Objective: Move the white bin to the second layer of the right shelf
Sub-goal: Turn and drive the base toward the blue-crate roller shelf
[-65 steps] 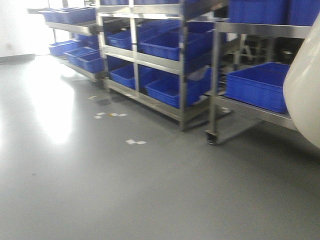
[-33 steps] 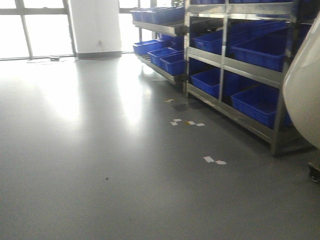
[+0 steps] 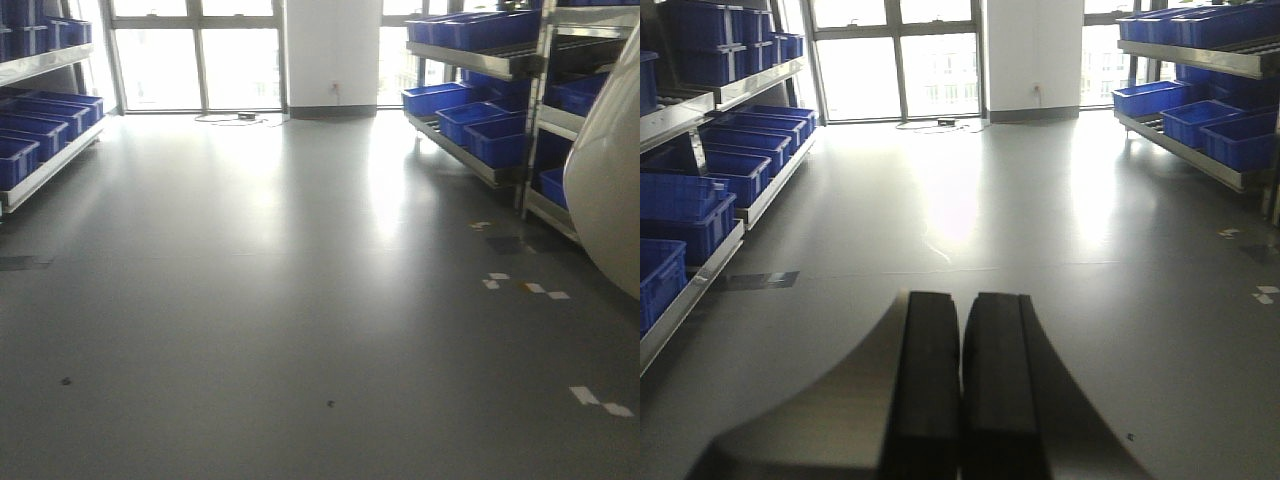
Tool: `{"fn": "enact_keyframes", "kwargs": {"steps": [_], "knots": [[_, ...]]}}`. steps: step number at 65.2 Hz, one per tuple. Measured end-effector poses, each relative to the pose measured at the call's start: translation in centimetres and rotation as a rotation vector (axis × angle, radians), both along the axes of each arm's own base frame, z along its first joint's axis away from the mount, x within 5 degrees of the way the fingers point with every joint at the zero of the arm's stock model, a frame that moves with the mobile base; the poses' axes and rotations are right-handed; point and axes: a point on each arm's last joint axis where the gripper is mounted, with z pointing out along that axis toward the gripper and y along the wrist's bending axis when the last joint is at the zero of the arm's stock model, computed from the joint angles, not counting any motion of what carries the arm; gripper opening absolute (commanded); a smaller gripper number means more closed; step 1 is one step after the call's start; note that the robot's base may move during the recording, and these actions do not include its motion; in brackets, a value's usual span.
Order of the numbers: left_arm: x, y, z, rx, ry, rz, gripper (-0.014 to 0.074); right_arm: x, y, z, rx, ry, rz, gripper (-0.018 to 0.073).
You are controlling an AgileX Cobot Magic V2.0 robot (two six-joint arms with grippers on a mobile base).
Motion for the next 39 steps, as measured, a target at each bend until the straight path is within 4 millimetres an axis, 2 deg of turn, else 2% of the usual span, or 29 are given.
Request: {"fn": "enact_keyframes", "kwargs": {"steps": [39], "knots": [[0.0, 0.0, 0.0, 0.0, 0.0, 0.0, 0.0085, 0.0, 0.0, 0.0, 0.0, 0.0, 0.0, 0.0053]]}}
